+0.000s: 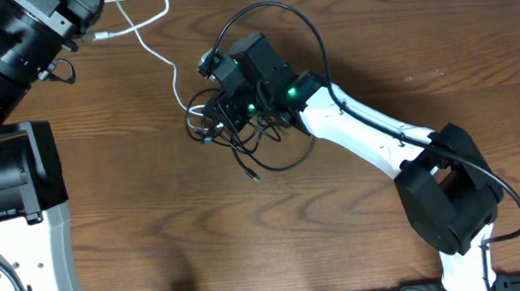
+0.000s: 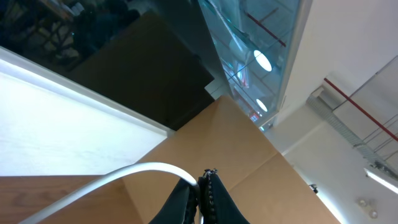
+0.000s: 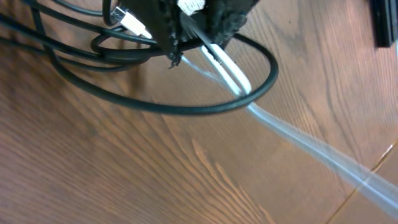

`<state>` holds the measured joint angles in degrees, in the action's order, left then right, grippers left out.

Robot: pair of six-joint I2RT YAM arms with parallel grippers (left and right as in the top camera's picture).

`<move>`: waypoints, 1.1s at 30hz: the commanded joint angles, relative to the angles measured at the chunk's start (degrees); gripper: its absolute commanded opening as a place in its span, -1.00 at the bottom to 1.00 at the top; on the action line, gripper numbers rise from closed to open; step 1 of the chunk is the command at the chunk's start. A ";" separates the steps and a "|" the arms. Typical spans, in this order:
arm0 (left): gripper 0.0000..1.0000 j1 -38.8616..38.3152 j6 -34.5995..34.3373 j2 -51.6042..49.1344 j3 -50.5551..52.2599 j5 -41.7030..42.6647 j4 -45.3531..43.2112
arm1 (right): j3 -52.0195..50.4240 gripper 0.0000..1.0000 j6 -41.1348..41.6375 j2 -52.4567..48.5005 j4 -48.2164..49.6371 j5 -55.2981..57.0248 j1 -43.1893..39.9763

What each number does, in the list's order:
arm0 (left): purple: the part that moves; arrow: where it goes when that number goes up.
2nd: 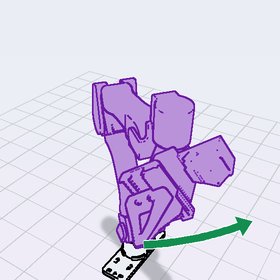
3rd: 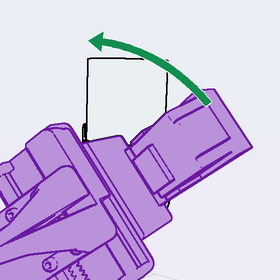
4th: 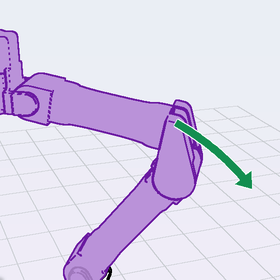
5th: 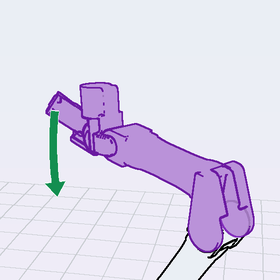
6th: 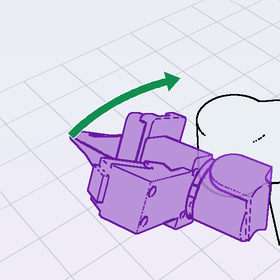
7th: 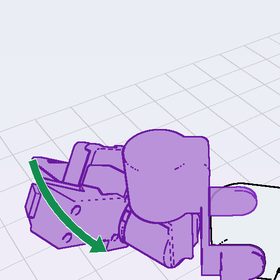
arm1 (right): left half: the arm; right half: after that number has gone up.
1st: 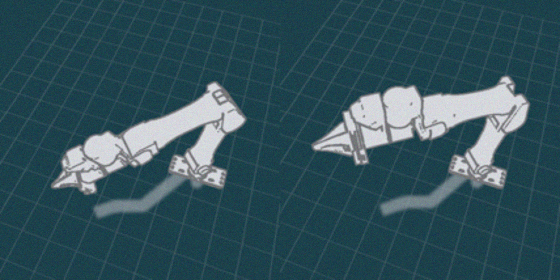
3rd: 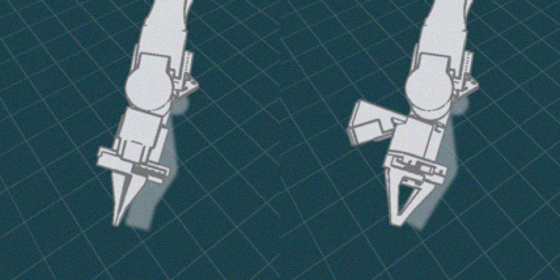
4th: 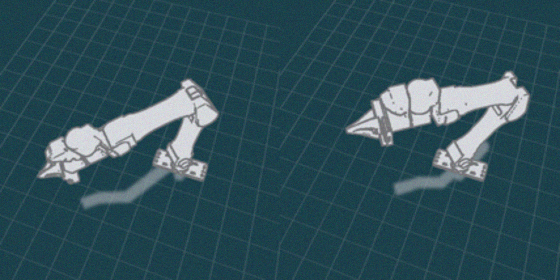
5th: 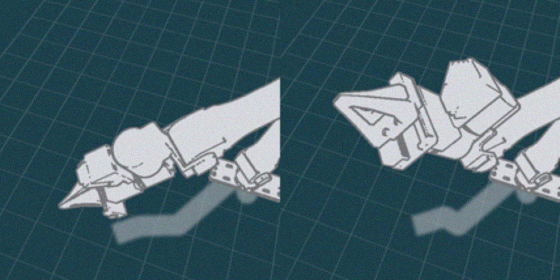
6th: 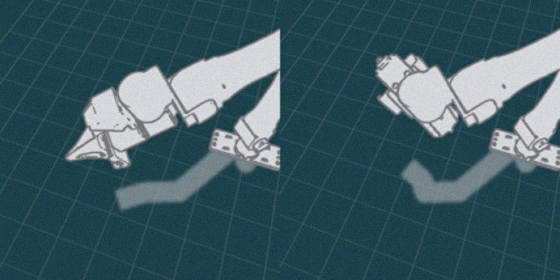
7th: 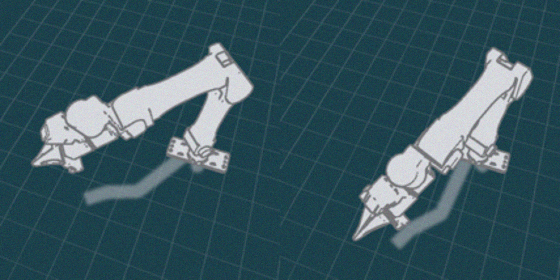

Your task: Untangle cables

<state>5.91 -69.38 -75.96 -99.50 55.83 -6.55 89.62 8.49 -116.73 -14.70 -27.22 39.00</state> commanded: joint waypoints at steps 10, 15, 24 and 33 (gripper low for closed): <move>-0.85 0.28 12.26 -1.64 -1.18 -1.57 10.62 | 0.79 -0.97 4.37 11.06 -6.58 1.05 -4.68; -0.85 0.28 18.64 -4.24 -1.16 -6.23 20.76 | 1.25 -0.98 4.39 21.09 -13.05 2.27 -7.89; -0.85 0.28 25.51 -9.40 -1.11 -7.93 28.61 | 1.42 -0.97 4.79 31.89 -22.75 2.71 -14.38; -0.85 0.28 30.23 -12.85 -1.11 -9.20 32.26 | 13.57 -0.98 2.36 36.17 -32.22 2.69 -20.81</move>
<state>5.91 -42.98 -88.47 -99.85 47.42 25.61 96.16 12.82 -83.57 -44.86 -24.45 20.51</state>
